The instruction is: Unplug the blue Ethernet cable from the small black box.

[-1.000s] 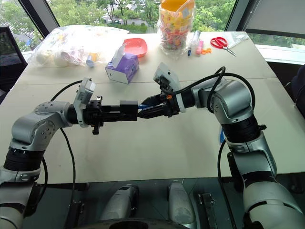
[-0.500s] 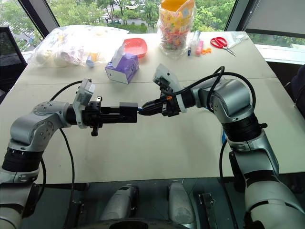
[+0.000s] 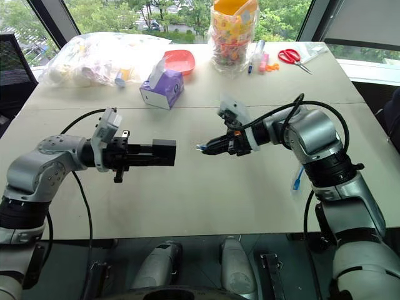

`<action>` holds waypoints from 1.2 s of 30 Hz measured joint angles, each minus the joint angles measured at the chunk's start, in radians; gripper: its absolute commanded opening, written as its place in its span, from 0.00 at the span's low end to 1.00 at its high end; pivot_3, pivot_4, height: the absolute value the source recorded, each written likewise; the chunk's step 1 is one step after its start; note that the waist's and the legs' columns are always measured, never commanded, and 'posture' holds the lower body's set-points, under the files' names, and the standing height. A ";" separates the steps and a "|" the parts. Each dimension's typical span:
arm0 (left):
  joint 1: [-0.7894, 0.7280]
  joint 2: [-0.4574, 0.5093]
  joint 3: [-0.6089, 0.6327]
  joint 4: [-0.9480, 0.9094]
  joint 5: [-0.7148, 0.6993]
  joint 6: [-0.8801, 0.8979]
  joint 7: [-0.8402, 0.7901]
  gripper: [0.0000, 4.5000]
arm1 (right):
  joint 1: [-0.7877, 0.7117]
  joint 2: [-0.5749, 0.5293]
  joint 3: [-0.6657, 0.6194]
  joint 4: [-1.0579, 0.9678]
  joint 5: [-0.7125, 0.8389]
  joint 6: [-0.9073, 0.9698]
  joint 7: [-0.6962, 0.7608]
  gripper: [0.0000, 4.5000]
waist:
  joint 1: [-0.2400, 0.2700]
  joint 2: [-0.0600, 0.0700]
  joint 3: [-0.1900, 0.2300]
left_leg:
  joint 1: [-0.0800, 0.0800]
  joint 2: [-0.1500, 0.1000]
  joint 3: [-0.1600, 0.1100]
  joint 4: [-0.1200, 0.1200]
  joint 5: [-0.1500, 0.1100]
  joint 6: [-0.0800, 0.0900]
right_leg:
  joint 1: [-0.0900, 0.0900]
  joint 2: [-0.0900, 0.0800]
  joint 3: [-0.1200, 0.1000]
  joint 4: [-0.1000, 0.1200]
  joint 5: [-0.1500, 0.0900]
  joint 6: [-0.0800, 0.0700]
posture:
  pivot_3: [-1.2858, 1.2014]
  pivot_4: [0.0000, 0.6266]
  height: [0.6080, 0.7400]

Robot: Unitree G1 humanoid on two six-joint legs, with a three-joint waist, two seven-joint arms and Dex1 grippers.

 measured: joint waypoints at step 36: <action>-0.009 -0.423 -0.075 0.596 0.487 -0.762 0.473 0.58 | 0.248 0.204 -0.364 -0.334 -0.049 0.185 -0.663 1.00 | 0.003 0.000 -0.001 | -0.003 -0.001 0.001 0.002 0.000 0.000 | -0.005 -0.001 0.001 0.006 0.002 0.001 | 0.52 0.24 1.00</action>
